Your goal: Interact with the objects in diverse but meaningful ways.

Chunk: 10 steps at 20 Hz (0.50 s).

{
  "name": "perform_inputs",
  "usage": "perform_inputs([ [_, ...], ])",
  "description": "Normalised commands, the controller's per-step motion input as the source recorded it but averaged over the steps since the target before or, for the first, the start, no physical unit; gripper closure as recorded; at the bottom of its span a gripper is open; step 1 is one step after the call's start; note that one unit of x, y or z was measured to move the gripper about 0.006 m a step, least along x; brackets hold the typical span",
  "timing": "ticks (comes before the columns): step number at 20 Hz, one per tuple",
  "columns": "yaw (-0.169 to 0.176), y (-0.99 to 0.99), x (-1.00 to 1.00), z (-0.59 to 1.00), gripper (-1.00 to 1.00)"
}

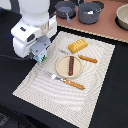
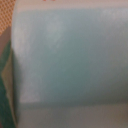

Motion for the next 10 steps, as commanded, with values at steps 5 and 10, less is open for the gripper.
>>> perform_inputs([
  [5,-0.003,0.1,0.11,0.62,-1.0],
  [10,0.0,0.17,0.21,0.96,-1.0],
])
